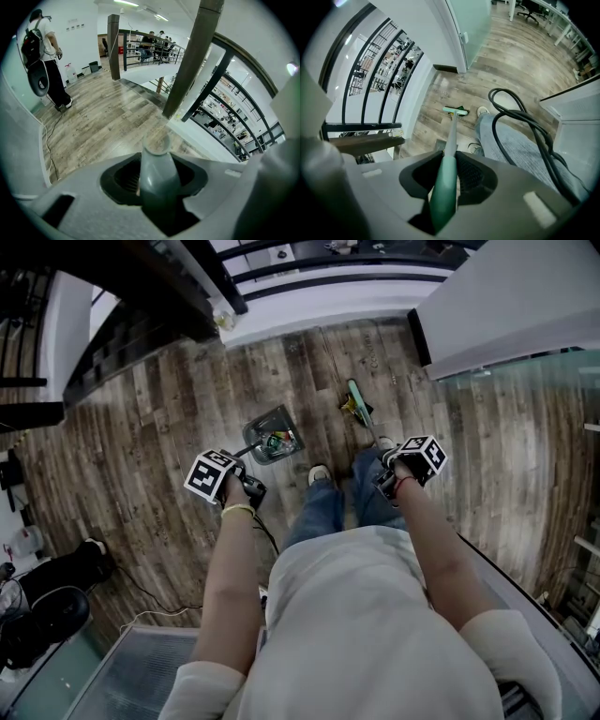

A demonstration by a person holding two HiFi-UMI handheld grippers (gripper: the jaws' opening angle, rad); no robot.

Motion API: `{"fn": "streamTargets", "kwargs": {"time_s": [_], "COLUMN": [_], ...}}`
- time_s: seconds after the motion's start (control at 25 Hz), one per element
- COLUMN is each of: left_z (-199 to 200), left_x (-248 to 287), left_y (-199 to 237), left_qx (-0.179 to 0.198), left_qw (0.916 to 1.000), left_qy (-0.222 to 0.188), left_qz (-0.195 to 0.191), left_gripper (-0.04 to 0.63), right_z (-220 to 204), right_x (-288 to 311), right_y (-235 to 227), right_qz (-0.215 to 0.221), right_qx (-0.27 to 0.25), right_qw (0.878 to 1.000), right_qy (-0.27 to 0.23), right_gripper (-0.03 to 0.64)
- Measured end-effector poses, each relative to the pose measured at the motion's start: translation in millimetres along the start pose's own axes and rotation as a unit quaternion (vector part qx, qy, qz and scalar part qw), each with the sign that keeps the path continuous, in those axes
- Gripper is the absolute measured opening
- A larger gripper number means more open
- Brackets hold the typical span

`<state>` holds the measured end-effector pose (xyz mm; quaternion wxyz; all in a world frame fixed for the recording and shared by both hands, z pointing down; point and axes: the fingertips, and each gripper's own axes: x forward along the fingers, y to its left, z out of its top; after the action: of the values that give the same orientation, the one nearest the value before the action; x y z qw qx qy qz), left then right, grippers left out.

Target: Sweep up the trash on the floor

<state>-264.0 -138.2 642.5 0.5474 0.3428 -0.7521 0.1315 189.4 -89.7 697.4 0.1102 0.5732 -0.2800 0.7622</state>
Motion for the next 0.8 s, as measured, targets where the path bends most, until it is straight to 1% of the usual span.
{"fn": "streamTargets", "kwargs": {"time_s": [0.4,0.8], "left_z": [-2.1,0.7], "left_x": [0.5,-0.7], "left_y": [1.8,1.4], "left_qx": [-0.001,-0.001], "left_qw": [1.0,1.0], "left_qy": [-0.001,0.001], "left_qz": [-0.001,-0.002], "left_gripper": [0.147,0.147], "right_z": [-21.5,-46.2], "right_x": [5.3,7.8], "right_y": [1.0,10.5], "right_qz": [0.007,0.006], "right_qx": [0.0,-0.014], "right_qw": [1.0,0.999], "right_qy": [0.013,0.028], "right_gripper": [0.096,0.095]}}
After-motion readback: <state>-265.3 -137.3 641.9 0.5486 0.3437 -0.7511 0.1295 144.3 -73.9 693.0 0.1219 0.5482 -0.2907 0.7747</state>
